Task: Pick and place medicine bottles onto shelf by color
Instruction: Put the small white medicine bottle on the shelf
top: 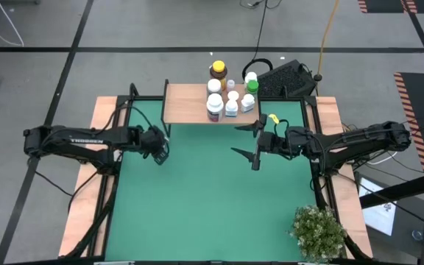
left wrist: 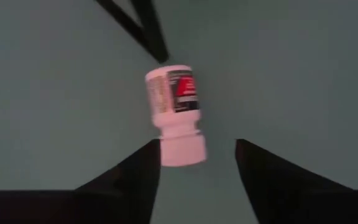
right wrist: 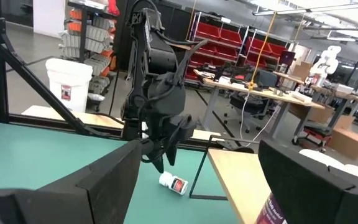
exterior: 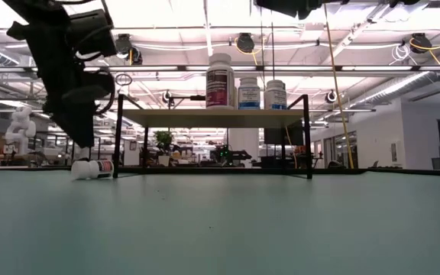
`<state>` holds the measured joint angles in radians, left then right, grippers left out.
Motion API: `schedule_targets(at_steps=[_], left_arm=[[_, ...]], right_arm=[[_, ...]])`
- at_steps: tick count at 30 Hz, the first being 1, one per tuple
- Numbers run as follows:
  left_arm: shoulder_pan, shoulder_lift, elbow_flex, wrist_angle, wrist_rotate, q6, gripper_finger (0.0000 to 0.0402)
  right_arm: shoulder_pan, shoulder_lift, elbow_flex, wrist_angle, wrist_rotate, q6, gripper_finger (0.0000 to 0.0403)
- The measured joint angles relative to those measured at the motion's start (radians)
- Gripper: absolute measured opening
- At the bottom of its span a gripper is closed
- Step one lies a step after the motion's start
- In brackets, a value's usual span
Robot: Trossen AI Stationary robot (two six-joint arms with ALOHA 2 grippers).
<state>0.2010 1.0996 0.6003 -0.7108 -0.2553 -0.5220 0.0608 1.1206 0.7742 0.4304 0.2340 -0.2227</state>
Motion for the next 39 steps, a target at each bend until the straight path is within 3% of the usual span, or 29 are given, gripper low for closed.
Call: schedule_targets(at_steps=[6,10,22,30,39], left_arm=[[0.032,0.0,-0.08,0.063,-0.033,0.012,0.0285],[0.051,0.0,-0.121,0.14,0.021,0.07,0.0301],[0.103,0.0,-0.21,0.243,0.046,0.103,0.0212],[0.117,0.0,-0.217,0.282,0.049,0.207,0.0143],[0.062,0.0,-0.188,0.321,0.125,0.318,0.0143]], right_arm=[[0.0,0.0,0.0,-0.001,0.0,0.024,0.0322],[0.0,0.0,0.0,0.005,0.0,0.019,0.0322],[0.0,0.0,0.0,0.021,0.0,-0.029,0.0322],[0.0,0.0,0.0,0.034,0.0,-0.053,0.0322],[-0.05,0.069,0.0,0.014,-0.002,-0.034,0.0322]])
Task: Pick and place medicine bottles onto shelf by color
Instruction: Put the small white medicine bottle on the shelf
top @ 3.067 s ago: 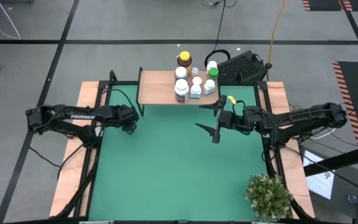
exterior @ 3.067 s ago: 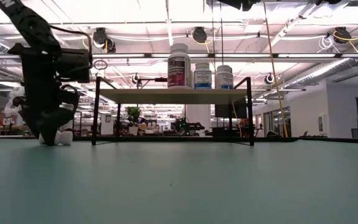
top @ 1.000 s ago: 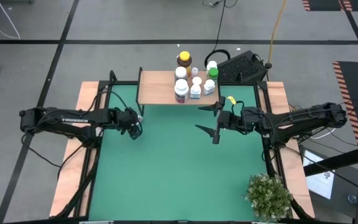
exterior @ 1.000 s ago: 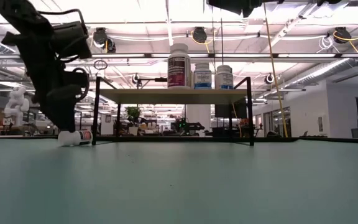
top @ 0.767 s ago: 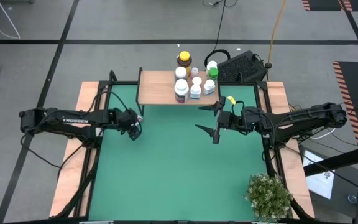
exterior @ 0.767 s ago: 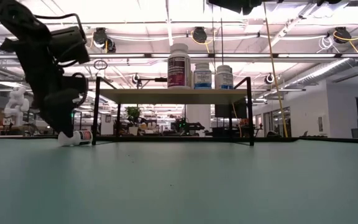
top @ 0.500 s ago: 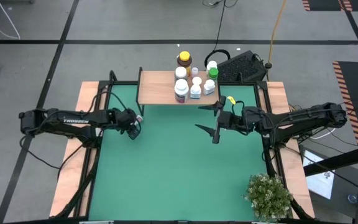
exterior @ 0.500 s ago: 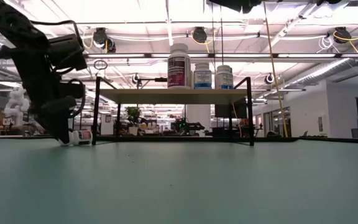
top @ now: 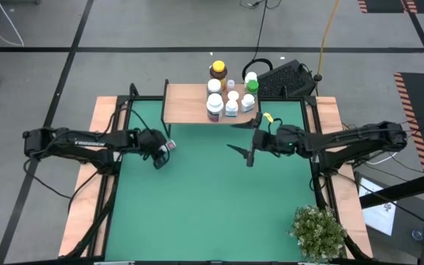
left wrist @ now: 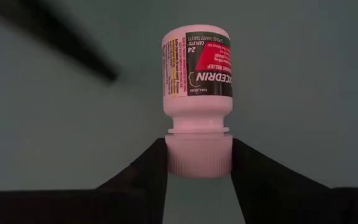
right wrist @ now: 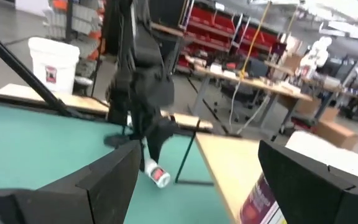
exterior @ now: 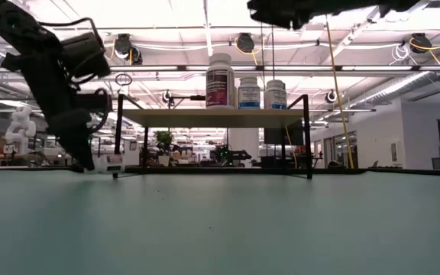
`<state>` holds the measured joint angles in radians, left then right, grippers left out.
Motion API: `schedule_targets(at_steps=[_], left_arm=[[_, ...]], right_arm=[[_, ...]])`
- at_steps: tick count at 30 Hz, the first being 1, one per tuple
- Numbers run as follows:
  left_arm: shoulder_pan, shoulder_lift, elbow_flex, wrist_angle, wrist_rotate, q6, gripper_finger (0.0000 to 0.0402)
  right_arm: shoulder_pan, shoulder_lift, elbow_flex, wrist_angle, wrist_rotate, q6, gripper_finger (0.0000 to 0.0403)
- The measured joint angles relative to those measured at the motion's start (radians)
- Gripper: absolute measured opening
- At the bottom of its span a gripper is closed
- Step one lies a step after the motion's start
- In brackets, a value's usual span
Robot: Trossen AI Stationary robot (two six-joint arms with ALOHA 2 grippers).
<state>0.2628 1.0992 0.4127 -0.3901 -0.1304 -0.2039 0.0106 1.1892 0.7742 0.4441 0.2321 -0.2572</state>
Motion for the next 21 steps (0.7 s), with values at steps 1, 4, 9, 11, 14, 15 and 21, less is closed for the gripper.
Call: schedule_targets(at_steps=[1,4,9,11,14,15,21], left_arm=[[-0.022,0.0,0.012,0.001,0.0,0.013,0.0144],[-0.099,0.0,0.054,-0.002,0.001,0.062,0.015],[-0.238,0.0,0.147,-0.001,-0.054,0.145,0.0146],[-0.291,0.0,0.192,0.009,-0.111,0.177,0.0145],[-0.365,0.0,0.242,0.054,-0.174,0.234,0.0148],[-0.389,0.0,0.254,0.077,-0.187,0.26,0.0149],[-0.493,0.0,0.282,0.189,-0.244,0.419,0.015]], right_arm=[[-0.005,0.018,0.0,0.0,-0.001,0.012,0.0322],[-0.019,0.076,0.0,0.018,-0.058,0.042,0.0322],[-0.03,0.2,0.0,0.175,-0.243,0.14,0.0322],[-0.03,0.253,0.0,0.228,-0.288,0.175,0.0322],[-0.03,0.317,0.0,0.281,-0.288,0.193,0.0322],[-0.03,0.332,0.0,0.294,-0.288,0.194,0.0322],[-0.021,0.363,0.001,0.368,-0.313,0.22,0.0322]])
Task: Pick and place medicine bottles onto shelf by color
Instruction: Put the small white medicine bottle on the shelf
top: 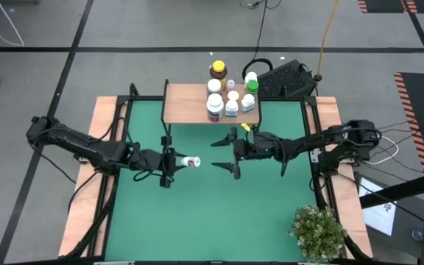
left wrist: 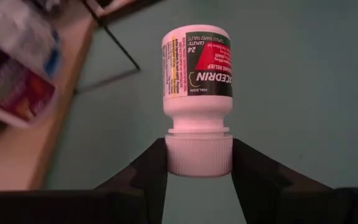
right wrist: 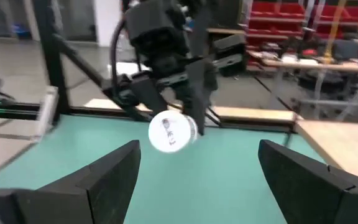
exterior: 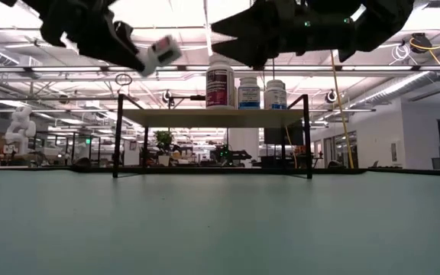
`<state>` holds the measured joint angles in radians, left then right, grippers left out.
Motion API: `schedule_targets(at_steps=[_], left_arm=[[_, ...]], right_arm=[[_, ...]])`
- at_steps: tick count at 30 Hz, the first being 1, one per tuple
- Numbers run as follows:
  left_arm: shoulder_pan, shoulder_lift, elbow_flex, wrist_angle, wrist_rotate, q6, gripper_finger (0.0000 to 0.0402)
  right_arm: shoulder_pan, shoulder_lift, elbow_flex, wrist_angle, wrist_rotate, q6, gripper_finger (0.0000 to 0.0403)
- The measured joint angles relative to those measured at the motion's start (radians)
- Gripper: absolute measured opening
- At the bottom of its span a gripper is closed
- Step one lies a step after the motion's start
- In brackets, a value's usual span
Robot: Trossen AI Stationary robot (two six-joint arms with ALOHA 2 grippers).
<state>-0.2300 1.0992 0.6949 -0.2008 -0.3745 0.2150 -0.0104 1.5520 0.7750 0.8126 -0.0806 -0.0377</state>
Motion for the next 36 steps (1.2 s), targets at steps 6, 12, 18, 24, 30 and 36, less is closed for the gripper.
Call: schedule_targets(at_steps=[6,12,18,24,30,36], left_arm=[[-0.014,0.0,0.001,0.125,-0.02,0.096,0.015],[-0.013,0.066,0.002,0.26,0.014,0.15,0.015],[-0.01,0.143,0.002,0.437,0.044,0.23,0.015],[0.006,0.161,0.001,0.463,0.089,0.244,0.015],[0.015,0.16,0.001,0.489,0.113,0.227,0.015],[0.018,0.16,0.001,0.498,0.172,0.203,0.0154]], right_arm=[[0.079,0.001,0.0,0.075,-0.003,-0.137,0.0322],[0.126,0.001,0.0,0.103,0.092,-0.306,0.0322],[0.13,0.001,0.0,0.075,0.057,-0.325,0.0322],[0.138,0.001,0.0,0.089,0.05,-0.357,0.0299],[0.136,0.001,0.0,0.085,0.042,-0.375,0.026],[0.142,0.001,0.0,0.091,-0.015,-0.397,0.0244]])
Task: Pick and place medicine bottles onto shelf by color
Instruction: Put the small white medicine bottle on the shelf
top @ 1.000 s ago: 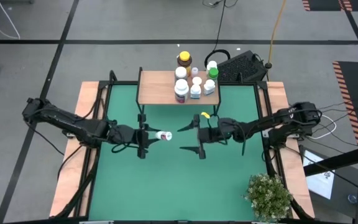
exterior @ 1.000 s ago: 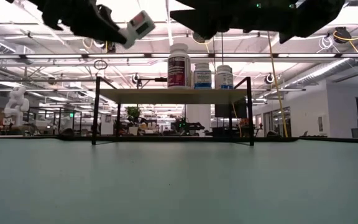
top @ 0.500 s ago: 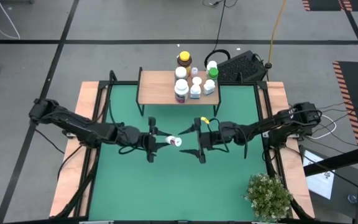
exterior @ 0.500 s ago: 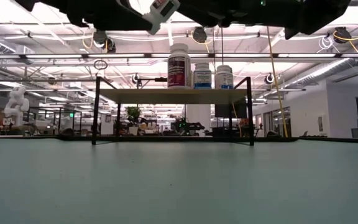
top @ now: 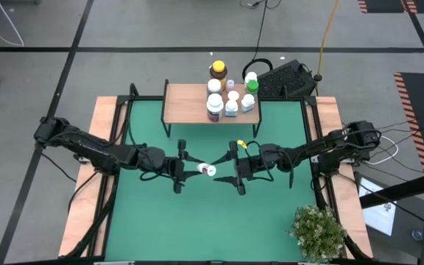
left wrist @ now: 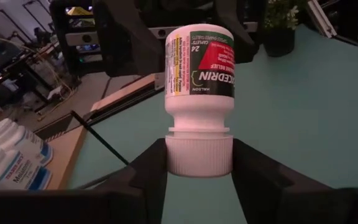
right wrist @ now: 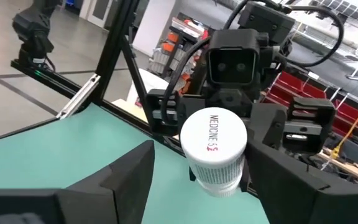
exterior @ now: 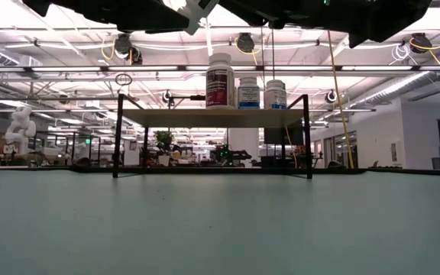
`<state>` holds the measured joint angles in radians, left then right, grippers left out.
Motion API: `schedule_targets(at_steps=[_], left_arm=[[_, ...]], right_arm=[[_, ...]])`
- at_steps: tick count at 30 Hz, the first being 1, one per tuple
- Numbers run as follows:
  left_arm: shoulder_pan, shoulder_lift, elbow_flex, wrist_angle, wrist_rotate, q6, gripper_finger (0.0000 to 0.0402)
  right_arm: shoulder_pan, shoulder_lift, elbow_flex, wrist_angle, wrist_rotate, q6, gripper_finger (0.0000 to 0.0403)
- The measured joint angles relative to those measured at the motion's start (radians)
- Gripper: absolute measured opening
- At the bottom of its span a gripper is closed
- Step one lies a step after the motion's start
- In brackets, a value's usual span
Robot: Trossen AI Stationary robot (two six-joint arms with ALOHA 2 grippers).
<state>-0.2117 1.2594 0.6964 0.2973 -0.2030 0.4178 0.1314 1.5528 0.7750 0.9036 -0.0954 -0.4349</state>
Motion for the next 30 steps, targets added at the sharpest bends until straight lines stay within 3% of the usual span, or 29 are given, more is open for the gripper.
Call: schedule_targets(at_steps=[25,30], left_arm=[[0.026,0.056,0.001,0.079,0.046,0.014,0.0161],[0.028,0.056,0.0,0.086,0.047,0.007,0.0161]], right_arm=[[0.007,0.0,0.0,0.042,0.016,-0.071,0.0242],[0.007,0.0,0.0,0.041,0.021,-0.075,0.0219]])
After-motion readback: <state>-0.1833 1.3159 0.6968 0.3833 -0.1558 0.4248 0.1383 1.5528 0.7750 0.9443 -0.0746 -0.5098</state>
